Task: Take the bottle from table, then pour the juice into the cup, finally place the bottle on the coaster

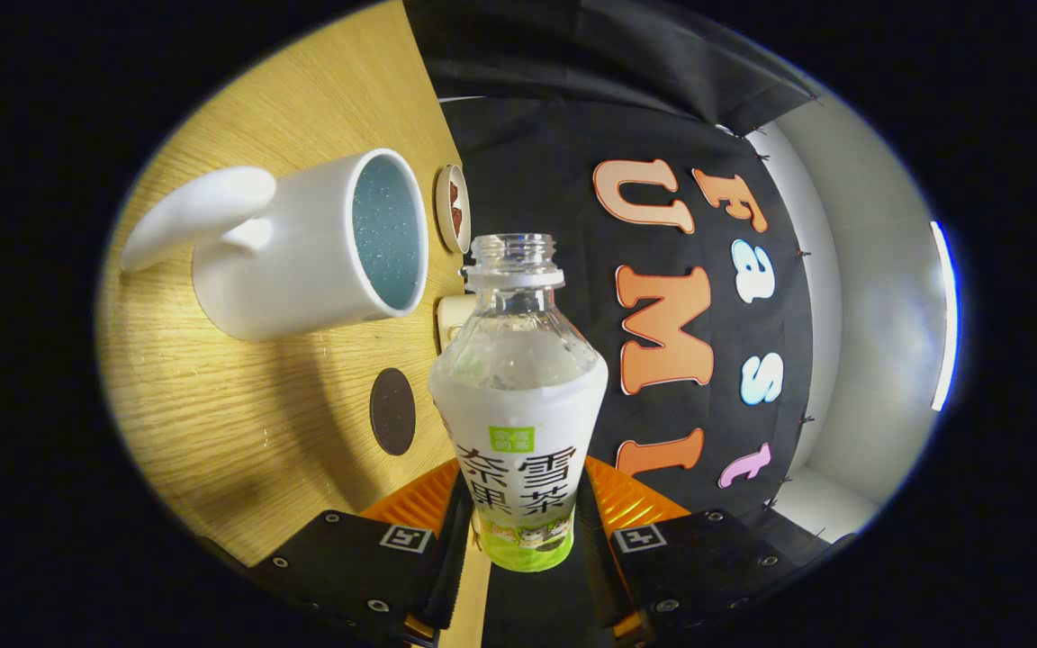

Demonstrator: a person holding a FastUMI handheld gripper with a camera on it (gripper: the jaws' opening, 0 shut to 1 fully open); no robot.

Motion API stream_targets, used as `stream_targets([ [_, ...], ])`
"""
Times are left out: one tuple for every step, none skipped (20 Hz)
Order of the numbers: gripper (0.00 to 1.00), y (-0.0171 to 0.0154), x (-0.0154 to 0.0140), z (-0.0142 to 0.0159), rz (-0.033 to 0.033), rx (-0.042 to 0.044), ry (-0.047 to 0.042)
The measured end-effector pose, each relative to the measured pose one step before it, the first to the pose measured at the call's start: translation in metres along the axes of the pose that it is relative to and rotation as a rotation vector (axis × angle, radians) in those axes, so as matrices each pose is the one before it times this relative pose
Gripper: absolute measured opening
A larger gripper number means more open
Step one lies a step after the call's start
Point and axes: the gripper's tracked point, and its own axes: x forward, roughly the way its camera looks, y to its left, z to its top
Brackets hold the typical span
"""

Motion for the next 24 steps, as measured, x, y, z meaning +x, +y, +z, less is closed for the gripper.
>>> stream_targets([
  [0.59, 0.00174, 0.00114, -0.00022, -0.00167, -0.01757, 0.00156],
  [0.59, 0.00371, 0.00112, -0.00151, 0.00784, -0.01340, -0.00069],
  [0.59, 0.00277, 0.00070, -0.00069, 0.00759, -0.00987, 0.00056],
  [0.59, 0.00085, 0.00064, -0.00004, 0.00228, -0.01112, 0.00014],
  [0.59, -0.00095, 0.00031, -0.00024, -0.00635, -0.01597, -0.00051],
  [0.59, -0.00186, -0.00064, 0.00062, -0.01150, -0.01904, -0.00424],
  [0.59, -0.00243, 0.00047, 0.00091, -0.01400, -0.02353, -0.00321],
  [0.59, -0.00159, 0.00092, -0.00026, -0.00676, -0.01826, -0.00260],
  [0.59, -0.00062, 0.00035, 0.00017, 0.00095, -0.00909, -0.00200],
  [0.59, -0.00034, 0.00013, 0.00055, 0.00188, -0.00550, 0.00085],
  [0.59, -0.00048, -0.00037, 0.00009, -0.00006, -0.00435, 0.00259],
  [0.59, -0.00070, 0.00069, 0.00020, -0.00289, -0.00467, 0.00067],
  [0.59, -0.00099, -0.00054, 0.00009, -0.00246, -0.00654, 0.00062],
  [0.59, -0.00089, 0.00054, -0.00020, -0.00381, -0.00441, -0.00085],
  [0.59, -0.00055, 0.00071, 0.00001, -0.00398, -0.00483, -0.00103],
  [0.59, -0.00027, 0.00022, 0.00031, -0.00271, -0.00294, -0.00092],
  [0.59, -0.00072, 0.00147, -0.00058, -0.00364, -0.00317, -0.00077],
  [0.59, -0.00110, 0.00124, 0.00014, -0.00248, -0.00335, -0.00007],
  [0.59, -0.00096, 0.00038, -0.00016, -0.00274, -0.00447, -0.00009],
  [0.59, -0.00051, 0.00083, 0.00022, -0.00083, -0.00388, -0.00090],
  [0.59, -0.00119, 0.00045, -0.00079, -0.00310, -0.00395, 0.00074],
  [0.59, -0.00074, -0.00006, -0.00026, -0.00199, -0.00190, -0.00121],
  [0.59, -0.00018, 0.00087, -0.00018, -0.00261, -0.00254, 0.00013],
  [0.59, -0.00024, -0.00001, -0.00014, -0.00050, -0.00385, -0.00042],
])
